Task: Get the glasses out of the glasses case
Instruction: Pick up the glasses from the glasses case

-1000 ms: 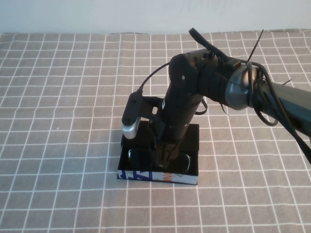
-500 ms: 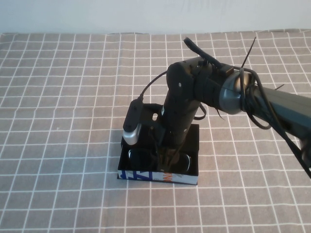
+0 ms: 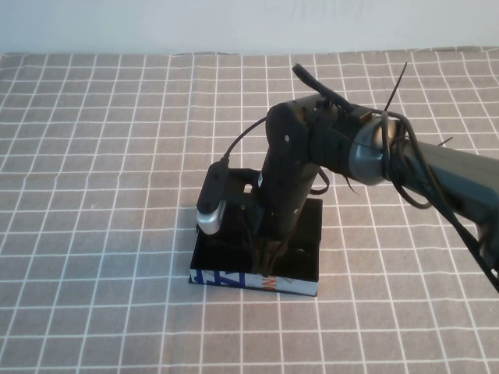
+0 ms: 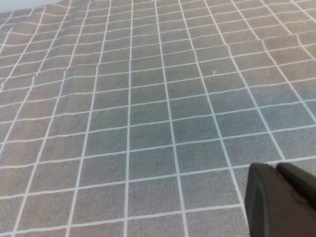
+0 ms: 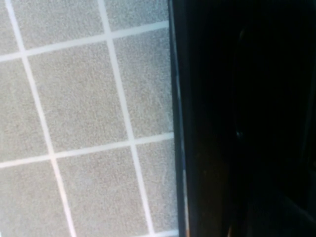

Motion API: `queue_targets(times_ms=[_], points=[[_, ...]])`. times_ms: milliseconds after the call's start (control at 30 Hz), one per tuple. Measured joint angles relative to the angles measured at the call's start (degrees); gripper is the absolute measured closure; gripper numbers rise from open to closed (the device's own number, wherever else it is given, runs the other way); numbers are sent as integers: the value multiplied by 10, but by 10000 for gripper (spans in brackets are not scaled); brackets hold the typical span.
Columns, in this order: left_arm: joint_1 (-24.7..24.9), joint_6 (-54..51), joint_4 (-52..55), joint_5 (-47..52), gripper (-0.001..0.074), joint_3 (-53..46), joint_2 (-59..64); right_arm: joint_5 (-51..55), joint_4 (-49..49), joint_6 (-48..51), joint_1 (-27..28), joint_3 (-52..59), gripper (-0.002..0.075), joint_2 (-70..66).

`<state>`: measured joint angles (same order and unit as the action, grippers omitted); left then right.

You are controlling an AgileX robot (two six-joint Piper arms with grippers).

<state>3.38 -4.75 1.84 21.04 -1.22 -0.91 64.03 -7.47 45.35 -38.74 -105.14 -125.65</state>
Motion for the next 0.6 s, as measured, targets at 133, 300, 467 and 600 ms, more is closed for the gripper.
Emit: queue_targets(times_ms=[133, 300, 467, 600], points=[[0, 0, 0, 0, 739, 0, 0, 0, 1, 0, 0, 0, 662, 3], [0, 0, 0, 0, 739, 0, 0, 21, 8, -14, 0, -9, 662, 32], [0, 0, 0, 0, 739, 0, 0, 49, 9, -83, 0, -26, 662, 76], [0, 0, 0, 0, 739, 0, 0, 62, 21, -191, 4, -29, 662, 108]])
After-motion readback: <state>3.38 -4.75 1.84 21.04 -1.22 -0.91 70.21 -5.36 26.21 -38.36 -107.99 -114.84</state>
